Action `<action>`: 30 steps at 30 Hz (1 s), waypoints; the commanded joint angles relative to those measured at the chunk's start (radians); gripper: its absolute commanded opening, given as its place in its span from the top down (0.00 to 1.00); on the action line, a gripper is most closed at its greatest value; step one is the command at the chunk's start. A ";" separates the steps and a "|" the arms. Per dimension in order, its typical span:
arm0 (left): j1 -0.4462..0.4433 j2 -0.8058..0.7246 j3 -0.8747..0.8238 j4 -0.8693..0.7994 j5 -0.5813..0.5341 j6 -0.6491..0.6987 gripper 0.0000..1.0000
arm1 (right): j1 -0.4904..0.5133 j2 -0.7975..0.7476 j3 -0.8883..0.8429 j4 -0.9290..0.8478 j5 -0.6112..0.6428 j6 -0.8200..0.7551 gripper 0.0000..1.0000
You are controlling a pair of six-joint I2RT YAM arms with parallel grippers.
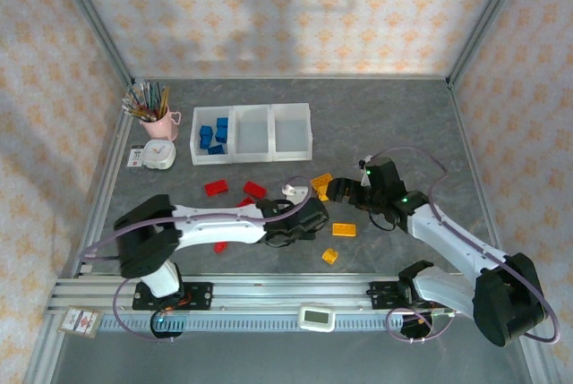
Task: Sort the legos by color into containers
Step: Pick up the lego from the middle-left of the table, then place the lego in the container.
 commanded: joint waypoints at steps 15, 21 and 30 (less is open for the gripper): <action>0.631 -0.240 0.043 -0.016 -0.184 0.404 0.72 | 0.135 0.211 0.234 0.176 -0.017 0.022 0.00; 0.817 -0.038 0.155 0.009 -0.197 0.526 0.73 | 0.139 0.296 0.286 0.204 -0.011 0.032 0.00; 0.945 0.234 0.324 0.072 -0.104 0.566 0.69 | 0.139 0.336 0.335 0.174 0.031 0.017 0.00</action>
